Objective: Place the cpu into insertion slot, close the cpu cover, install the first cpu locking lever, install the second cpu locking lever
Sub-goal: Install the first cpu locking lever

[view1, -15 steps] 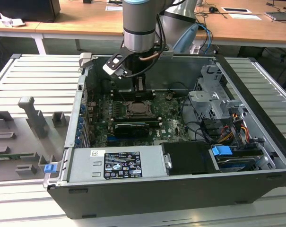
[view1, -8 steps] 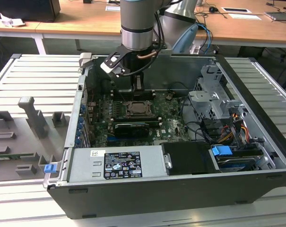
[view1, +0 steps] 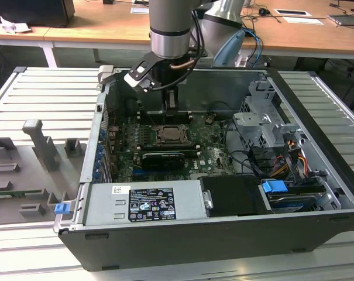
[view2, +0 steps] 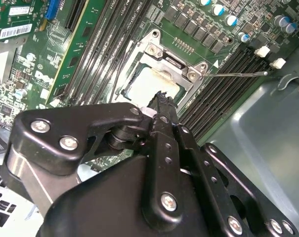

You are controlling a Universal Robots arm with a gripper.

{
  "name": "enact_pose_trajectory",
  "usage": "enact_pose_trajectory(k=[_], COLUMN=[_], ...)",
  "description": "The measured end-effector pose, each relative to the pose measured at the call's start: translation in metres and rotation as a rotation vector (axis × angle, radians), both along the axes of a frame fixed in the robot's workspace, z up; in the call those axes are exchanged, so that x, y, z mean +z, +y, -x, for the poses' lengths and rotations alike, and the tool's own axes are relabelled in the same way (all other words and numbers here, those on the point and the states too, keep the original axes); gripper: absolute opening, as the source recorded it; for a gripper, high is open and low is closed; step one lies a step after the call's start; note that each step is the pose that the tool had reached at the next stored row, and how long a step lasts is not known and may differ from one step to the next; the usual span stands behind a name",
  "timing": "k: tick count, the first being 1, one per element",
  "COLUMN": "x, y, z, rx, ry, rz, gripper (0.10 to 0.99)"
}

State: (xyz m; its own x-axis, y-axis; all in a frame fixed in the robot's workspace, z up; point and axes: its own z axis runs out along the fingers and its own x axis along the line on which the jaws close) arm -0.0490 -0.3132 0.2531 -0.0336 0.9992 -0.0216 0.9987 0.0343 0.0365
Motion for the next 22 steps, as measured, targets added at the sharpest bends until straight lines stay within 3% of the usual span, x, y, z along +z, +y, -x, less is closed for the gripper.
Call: enact_pose_trajectory(k=[11, 13, 19, 22], x=[0.0122, 0.0121, 0.0118, 0.0117], y=[0.0001, 0.0002, 0.0002, 0.0002], z=[0.0, 0.0, 0.0002, 0.0018], rx=[0.0, 0.071, 0.216, 0.245], ry=[-0.0001, 0.0, 0.0005, 0.0005], rz=[0.0, 0.0, 0.001, 0.001], gripper=[0.106, 0.106, 0.106, 0.106])
